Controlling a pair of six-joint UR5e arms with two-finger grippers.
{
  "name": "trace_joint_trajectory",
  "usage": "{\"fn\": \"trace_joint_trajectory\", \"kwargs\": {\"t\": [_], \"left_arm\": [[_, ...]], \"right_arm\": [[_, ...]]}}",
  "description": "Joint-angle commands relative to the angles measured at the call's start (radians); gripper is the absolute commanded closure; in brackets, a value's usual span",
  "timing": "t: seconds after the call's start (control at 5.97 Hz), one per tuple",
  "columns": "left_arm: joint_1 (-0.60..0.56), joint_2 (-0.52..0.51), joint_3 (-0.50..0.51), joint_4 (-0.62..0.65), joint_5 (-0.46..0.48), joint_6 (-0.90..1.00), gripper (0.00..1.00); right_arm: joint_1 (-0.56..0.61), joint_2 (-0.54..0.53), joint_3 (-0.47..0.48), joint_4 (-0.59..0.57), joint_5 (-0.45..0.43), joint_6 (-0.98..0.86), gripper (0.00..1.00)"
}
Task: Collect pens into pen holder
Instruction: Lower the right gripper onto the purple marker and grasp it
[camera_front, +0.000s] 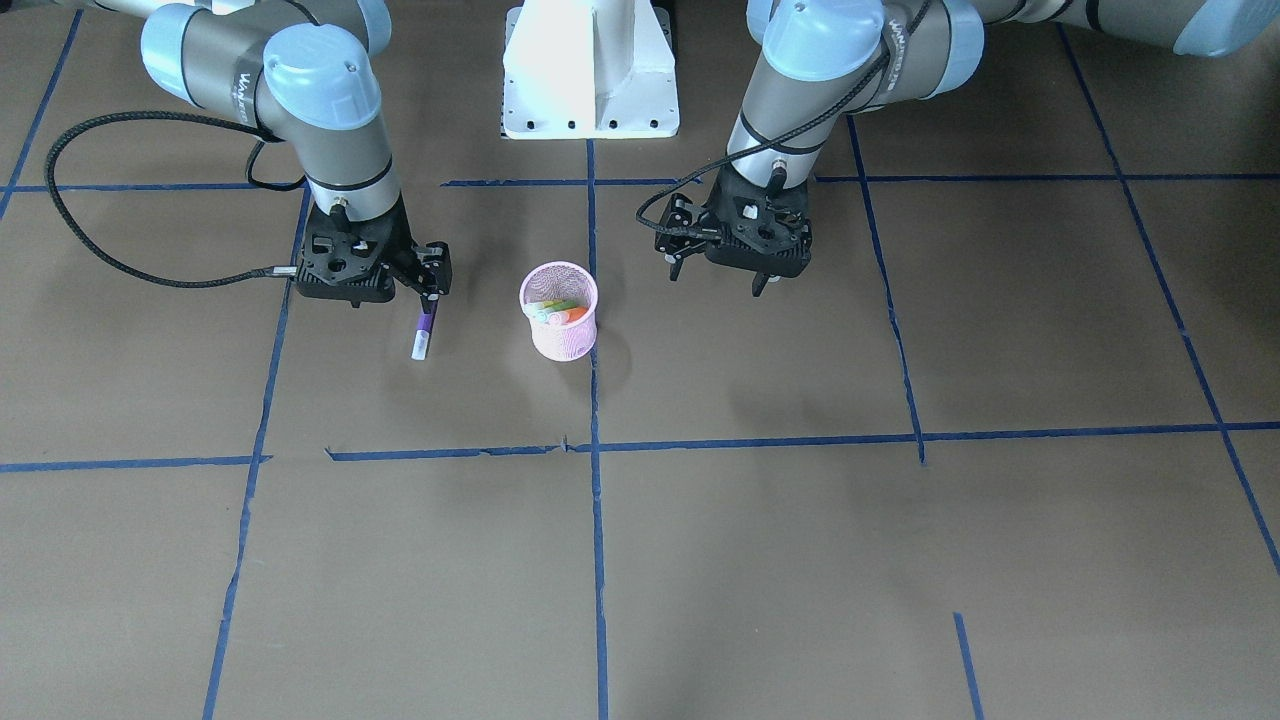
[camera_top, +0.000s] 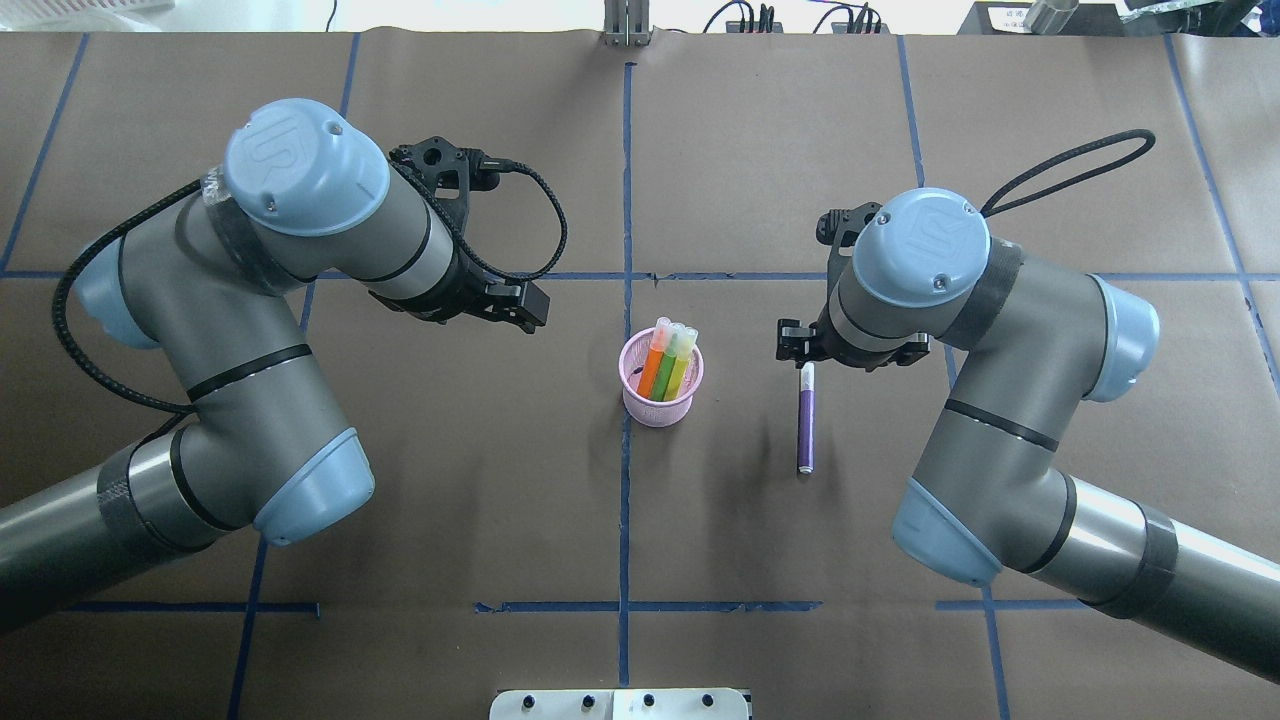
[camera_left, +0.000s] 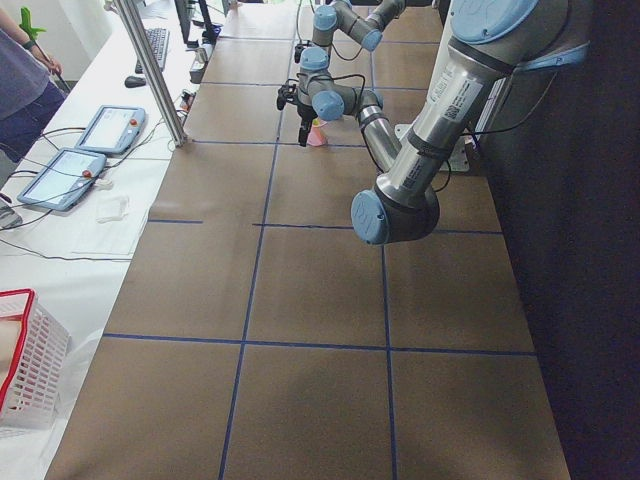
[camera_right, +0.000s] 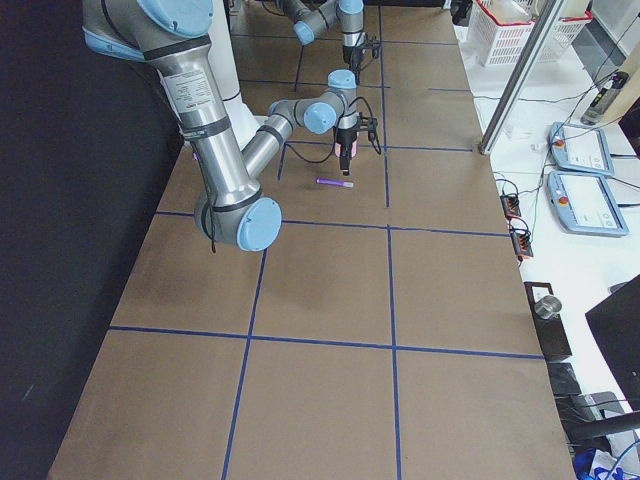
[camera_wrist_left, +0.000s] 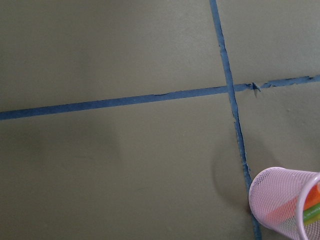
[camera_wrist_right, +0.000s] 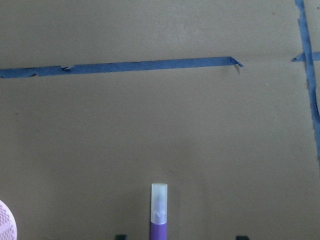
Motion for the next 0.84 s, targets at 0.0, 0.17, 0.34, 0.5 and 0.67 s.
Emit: {"fn": "trace_joint_trajectory", "kwargs": {"t": [0.0,0.17,0.34,0.5,0.67], "left_arm": [[0.000,0.003,-0.028,0.002,-0.002,-0.003,0.00],[0.000,0.003,-0.035,0.002,-0.002,-0.003,0.00],[0.000,0.001,-0.035,0.000,-0.002,-0.005,0.00],[0.002,0.001,-0.036,0.000,-0.002,-0.005,0.00],[0.003,0.003,-0.036,0.000,0.000,-0.006,0.00]], "right_arm": [[-0.001,-0.002,-0.097,0.159,0.002,0.039,0.34],[-0.003,-0.013,-0.114,0.158,0.005,0.045,0.42],[-0.006,-0.011,-0.146,0.158,0.009,0.047,0.42],[-0.014,-0.011,-0.146,0.158,0.015,0.046,0.42],[-0.029,-0.013,-0.148,0.158,0.015,0.046,0.42]]}}
